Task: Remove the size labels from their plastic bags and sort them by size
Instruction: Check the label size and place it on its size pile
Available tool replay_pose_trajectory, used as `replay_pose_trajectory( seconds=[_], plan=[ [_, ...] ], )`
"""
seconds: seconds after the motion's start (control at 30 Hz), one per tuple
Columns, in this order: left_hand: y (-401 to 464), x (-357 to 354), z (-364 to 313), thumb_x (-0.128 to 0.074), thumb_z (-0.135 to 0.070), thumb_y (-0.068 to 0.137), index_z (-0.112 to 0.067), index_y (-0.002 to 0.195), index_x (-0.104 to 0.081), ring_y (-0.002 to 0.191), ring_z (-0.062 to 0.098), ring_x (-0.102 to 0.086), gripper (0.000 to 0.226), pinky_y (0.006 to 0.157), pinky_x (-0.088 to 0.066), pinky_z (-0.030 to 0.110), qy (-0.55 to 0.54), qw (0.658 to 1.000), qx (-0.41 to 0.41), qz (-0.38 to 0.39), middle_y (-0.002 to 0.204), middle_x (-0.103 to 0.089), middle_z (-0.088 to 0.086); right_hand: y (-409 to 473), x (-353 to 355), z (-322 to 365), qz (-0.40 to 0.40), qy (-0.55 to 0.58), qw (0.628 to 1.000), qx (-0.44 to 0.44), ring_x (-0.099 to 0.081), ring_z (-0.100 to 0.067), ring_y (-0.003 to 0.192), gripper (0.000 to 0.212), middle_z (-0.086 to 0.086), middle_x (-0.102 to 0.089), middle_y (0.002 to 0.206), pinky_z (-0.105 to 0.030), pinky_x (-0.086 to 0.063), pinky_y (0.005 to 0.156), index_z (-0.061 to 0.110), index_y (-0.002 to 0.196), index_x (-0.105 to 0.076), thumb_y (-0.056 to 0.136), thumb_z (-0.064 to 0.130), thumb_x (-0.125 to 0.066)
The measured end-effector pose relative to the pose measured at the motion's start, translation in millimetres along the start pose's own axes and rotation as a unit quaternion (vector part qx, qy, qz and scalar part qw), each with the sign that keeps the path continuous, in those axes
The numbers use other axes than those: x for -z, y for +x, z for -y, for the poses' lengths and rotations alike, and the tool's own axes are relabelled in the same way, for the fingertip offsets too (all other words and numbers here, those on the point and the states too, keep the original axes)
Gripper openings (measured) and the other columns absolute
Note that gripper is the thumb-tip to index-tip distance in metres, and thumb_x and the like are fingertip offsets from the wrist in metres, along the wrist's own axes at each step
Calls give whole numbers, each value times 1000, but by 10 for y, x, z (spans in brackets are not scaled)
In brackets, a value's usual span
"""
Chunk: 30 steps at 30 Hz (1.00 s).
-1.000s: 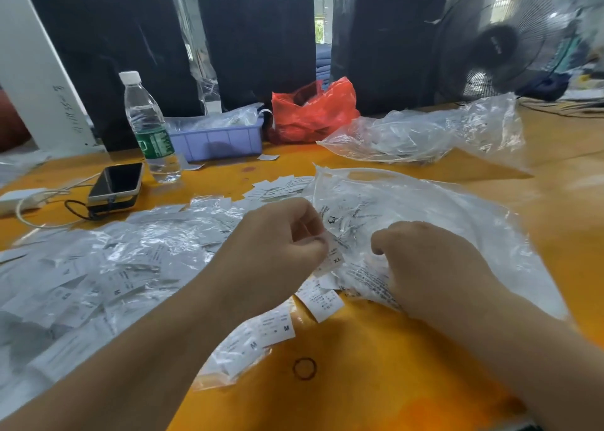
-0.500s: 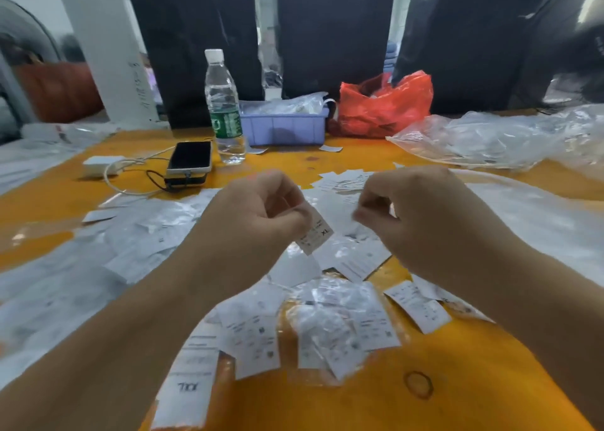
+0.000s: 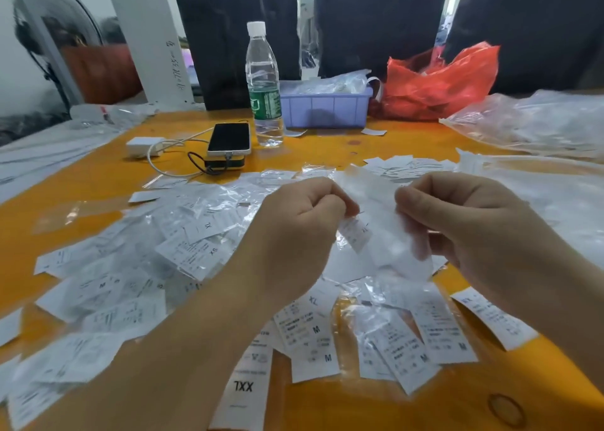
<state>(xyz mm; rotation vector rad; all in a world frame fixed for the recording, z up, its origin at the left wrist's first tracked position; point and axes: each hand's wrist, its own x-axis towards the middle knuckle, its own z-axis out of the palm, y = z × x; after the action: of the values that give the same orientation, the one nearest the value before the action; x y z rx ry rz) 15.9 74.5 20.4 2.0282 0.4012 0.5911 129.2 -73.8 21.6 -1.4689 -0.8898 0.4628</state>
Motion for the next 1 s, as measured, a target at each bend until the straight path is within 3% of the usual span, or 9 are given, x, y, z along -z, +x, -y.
replay_pose_trajectory(
  seconds=[0.13,0.2,0.27,0.4,0.53,0.6,0.77,0.9,1.0],
  plan=[
    [-36,-28,-26,-40,-66,79,-26,81,-72,69,2,-62,51,71,-49,35,-27,999,17,26,81,-69,-16,10,10,-14,14,50,998,-31,-56,-15,53,17,-5,-62,64,-24,-50,52,19,63,-69,65,36,-72],
    [-42,-37,-32,-39,-70,77,-26,82,-71,69,2,-63,55,69,-49,31,-37,999,22,28,83,-69,-19,4,6,-21,22,50,998,-32,-63,-15,60,18,-6,-68,69,-23,-52,56,20,62,-71,61,38,-74],
    [-35,-37,-31,-44,-65,83,-25,82,-71,68,3,-63,48,64,-52,27,-39,999,18,25,81,-70,-14,1,4,-22,25,55,998,-30,-70,-17,69,19,-10,-73,77,-22,-55,61,20,62,-72,58,39,-76],
    [-7,-33,-5,-61,-29,92,-16,78,-72,59,5,-60,22,58,-52,21,-64,998,19,8,71,-70,2,-3,5,4,26,64,997,-25,-73,-28,76,15,-19,-73,80,-28,-58,67,17,60,-68,59,23,-82],
    [8,-21,16,-65,-27,90,-16,76,-73,60,7,-60,20,56,-52,19,-98,994,41,1,74,-71,6,8,33,44,8,95,995,-15,-71,-27,65,20,-20,-73,78,-28,-57,59,14,56,-62,51,6,-80],
    [13,-19,23,-65,-29,90,-16,77,-73,61,9,-61,20,58,-52,20,-107,993,45,-3,74,-72,5,21,57,50,5,94,996,-9,-72,-27,68,21,-19,-73,80,-30,-57,58,15,58,-63,59,-1,-75],
    [17,3,30,-66,-30,89,-17,74,-72,61,10,-61,21,58,-54,21,-123,991,42,-38,75,-72,6,51,107,0,-9,52,999,13,-66,-20,64,51,-13,-71,74,-25,-51,50,16,64,-67,74,-30,-47],
    [20,28,13,-67,-31,88,-18,74,-70,65,14,-62,20,61,-55,23,-135,989,41,-48,70,-72,3,47,135,36,-25,32,999,6,-40,-15,45,49,-9,-54,56,-22,-30,39,14,59,-64,70,-22,-33],
    [5,15,-14,-69,-39,80,-20,69,-69,70,20,-64,22,65,-57,29,-135,990,29,-28,69,-71,1,34,109,74,34,28,998,-40,-30,-12,43,7,-5,-52,58,-20,-23,35,7,81,-65,85,6,-59]
  ],
)
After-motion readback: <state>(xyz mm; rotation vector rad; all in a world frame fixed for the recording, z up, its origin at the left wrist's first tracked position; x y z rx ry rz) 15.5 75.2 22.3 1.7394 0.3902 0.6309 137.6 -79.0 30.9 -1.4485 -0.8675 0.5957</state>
